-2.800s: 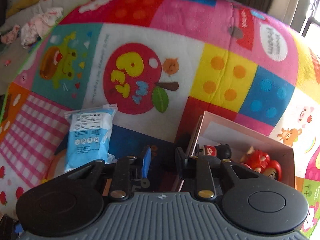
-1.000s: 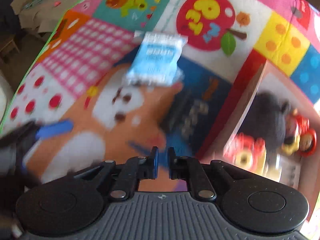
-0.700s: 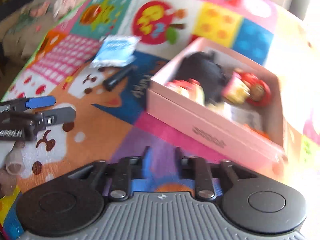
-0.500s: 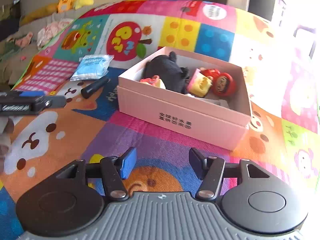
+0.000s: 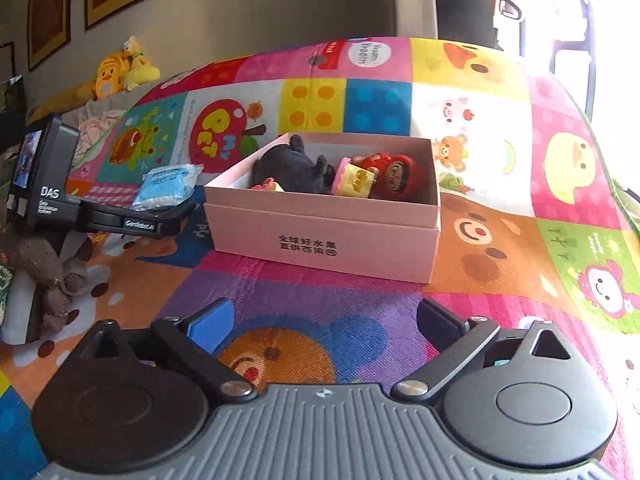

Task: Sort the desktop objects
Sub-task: 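Grasp the black cylinder on the mat with the left tool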

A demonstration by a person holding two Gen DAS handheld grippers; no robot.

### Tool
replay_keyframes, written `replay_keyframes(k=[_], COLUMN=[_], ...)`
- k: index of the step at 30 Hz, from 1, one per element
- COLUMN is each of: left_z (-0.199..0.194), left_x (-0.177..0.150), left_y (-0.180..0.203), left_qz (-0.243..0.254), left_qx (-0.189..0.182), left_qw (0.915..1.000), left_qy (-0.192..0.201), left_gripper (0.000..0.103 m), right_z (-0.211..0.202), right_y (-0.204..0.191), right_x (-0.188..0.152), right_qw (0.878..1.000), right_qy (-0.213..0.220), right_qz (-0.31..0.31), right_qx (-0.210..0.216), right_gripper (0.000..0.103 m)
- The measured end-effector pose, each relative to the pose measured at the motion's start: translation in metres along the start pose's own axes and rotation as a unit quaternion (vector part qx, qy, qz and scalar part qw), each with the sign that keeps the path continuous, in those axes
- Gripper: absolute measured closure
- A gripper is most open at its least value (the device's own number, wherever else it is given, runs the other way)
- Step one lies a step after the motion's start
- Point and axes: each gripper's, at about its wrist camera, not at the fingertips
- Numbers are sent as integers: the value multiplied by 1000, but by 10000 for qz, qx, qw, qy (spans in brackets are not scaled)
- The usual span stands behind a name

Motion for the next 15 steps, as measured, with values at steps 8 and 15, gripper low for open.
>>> replay_keyframes(k=[8, 15], left_z=[-64, -94], left_x=[-21, -32], left_y=[21, 67], left_qz=[375, 675], left_qx=[-669, -1891], left_qw=[9968, 9794], left_qy=[207, 209], left_gripper=[77, 76], right_z=[-5, -4], right_y=[33, 37], right_x=[-3, -3], right_qw=[9944, 9926], right_qy=[370, 409], right_qz=[925, 1062], right_qx=[-361, -424], right_gripper=[0, 0])
Point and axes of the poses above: each gripper's, at about its wrist camera, not at the fingertips, and z roughly the way its jaws point, y to its right, x to its top, and after that the axes turned 10 degrees about x, right-handed
